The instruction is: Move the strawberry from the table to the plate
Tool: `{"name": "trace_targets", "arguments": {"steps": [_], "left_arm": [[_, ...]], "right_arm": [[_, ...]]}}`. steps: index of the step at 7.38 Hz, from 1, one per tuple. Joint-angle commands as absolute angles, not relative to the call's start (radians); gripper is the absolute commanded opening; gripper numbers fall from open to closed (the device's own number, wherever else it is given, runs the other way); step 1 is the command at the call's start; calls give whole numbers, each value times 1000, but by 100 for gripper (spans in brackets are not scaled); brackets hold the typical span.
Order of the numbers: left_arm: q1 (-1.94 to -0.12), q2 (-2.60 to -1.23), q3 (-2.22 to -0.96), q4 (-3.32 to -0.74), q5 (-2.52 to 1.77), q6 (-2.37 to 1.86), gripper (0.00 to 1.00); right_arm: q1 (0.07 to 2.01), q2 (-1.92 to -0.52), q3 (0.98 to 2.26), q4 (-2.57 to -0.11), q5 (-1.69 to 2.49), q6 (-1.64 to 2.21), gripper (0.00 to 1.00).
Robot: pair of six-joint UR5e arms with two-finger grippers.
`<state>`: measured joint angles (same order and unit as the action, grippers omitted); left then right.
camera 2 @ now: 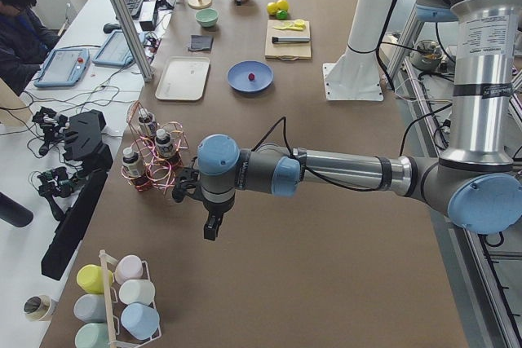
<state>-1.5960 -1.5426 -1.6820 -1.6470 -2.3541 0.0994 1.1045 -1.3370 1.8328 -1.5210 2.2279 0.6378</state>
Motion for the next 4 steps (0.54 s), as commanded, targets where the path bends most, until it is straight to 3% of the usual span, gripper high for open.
{"name": "trace_targets", "arguments": {"steps": [1, 4], "left_arm": [[-1598, -1542, -1681, -1646, -2359, 100, 98], [-1598, -1533, -1657, -1654, -2362, 100, 98]], "right_arm": [[1272, -1484, 1842, -1534, 2261, 339, 100], [1478, -1540, 1813, -1688, 2247, -84, 100]]}}
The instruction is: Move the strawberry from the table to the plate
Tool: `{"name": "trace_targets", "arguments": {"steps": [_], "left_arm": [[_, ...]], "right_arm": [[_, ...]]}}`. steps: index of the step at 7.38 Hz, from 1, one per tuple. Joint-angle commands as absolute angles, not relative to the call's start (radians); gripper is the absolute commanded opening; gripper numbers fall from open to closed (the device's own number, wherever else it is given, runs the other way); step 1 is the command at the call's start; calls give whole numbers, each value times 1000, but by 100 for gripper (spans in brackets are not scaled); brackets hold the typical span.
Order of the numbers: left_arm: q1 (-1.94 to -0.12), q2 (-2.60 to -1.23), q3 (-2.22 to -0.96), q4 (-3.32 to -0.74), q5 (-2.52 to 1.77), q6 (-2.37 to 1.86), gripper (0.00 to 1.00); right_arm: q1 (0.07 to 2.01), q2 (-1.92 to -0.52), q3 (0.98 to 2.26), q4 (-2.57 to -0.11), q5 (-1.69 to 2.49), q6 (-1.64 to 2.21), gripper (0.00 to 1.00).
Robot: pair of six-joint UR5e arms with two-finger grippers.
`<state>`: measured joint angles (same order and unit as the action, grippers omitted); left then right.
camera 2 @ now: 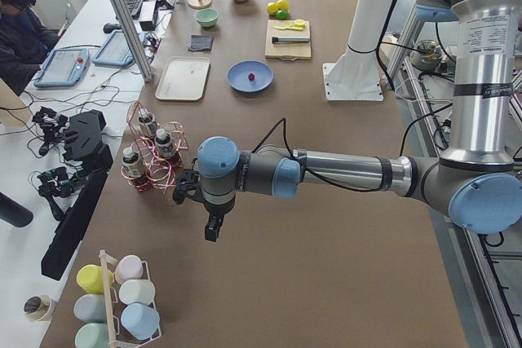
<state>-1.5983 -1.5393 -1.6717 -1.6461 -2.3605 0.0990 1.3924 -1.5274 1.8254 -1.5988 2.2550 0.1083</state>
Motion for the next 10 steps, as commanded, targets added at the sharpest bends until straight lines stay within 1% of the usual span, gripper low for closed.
{"name": "trace_targets", "arguments": {"steps": [1, 3, 10], "left_arm": [[-1600, -1523, -1658, -1655, -2362, 100, 98], [-1600, -1497, -1641, -1655, -2361, 89, 98], [-1600, -1494, -1640, -1648, -2361, 89, 98]], "right_arm": [[1532, -1546, 1796, -1736, 2243, -180, 100], [1569, -1597, 1766, -1730, 2232, -213, 100], [1569, -1601, 1763, -1730, 2240, -147, 100]]}}
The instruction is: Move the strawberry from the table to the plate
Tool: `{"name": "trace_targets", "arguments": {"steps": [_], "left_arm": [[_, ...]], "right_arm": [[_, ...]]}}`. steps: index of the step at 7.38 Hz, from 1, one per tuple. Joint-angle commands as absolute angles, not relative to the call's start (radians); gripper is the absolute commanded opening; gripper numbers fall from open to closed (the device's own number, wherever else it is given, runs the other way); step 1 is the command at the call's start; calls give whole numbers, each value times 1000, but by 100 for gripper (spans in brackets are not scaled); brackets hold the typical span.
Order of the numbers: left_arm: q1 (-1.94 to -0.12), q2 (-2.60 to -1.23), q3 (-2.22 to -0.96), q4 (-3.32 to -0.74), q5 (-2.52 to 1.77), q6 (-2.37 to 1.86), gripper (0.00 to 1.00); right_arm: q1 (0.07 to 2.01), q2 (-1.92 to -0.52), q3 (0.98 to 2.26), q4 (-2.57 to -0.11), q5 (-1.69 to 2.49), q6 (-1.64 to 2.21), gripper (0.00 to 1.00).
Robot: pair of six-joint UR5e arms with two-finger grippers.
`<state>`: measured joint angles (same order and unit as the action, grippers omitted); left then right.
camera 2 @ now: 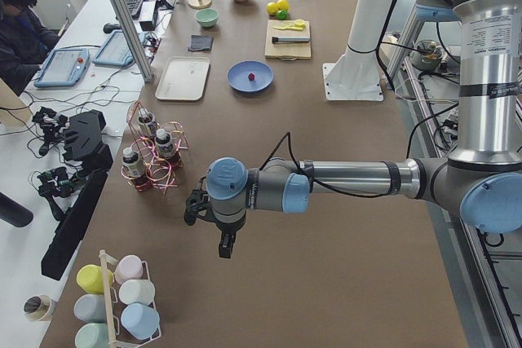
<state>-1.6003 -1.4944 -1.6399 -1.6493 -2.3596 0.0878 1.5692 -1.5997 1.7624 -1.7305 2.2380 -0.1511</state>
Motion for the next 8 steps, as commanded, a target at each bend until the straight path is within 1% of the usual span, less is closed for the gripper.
{"name": "trace_targets", "arguments": {"steps": [1, 8], "left_arm": [[-1600, -1483, -1640, -1651, -2362, 89, 98], [-1600, -1463, -1640, -1655, -2362, 91, 98]], "right_arm": [[1569, -1603, 1761, -1730, 2241, -149, 100], [1569, -1631, 1767, -1729, 2244, -153, 100]]}}
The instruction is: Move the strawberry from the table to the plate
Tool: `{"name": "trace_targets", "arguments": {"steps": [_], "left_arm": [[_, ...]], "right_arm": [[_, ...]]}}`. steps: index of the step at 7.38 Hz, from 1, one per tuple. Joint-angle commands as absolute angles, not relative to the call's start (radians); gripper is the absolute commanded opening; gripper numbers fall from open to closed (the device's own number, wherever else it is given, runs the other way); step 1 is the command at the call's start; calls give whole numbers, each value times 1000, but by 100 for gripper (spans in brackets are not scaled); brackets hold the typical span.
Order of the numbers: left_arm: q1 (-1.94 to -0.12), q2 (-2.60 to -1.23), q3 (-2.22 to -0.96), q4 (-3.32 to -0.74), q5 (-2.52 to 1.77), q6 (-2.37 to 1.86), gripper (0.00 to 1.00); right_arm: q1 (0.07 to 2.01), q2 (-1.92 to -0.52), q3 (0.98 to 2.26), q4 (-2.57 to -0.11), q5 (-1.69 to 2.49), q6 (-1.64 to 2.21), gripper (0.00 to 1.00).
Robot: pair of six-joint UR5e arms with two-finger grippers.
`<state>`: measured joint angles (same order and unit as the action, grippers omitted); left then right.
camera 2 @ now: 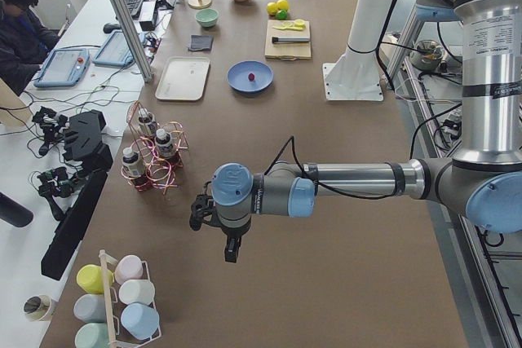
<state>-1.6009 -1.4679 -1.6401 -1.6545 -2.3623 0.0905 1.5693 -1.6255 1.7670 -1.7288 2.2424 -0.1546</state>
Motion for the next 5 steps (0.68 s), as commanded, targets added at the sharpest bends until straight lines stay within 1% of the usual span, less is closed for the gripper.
{"name": "trace_targets", "arguments": {"steps": [1, 5], "left_arm": [[-1601, -1462, -1640, -1654, -2362, 91, 98], [-1601, -1456, -1641, -1654, -2362, 91, 98]], "right_arm": [[1569, -1632, 1767, -1729, 2244, -153, 100], [1569, -1649, 1775, -1729, 2290, -155, 100]]}}
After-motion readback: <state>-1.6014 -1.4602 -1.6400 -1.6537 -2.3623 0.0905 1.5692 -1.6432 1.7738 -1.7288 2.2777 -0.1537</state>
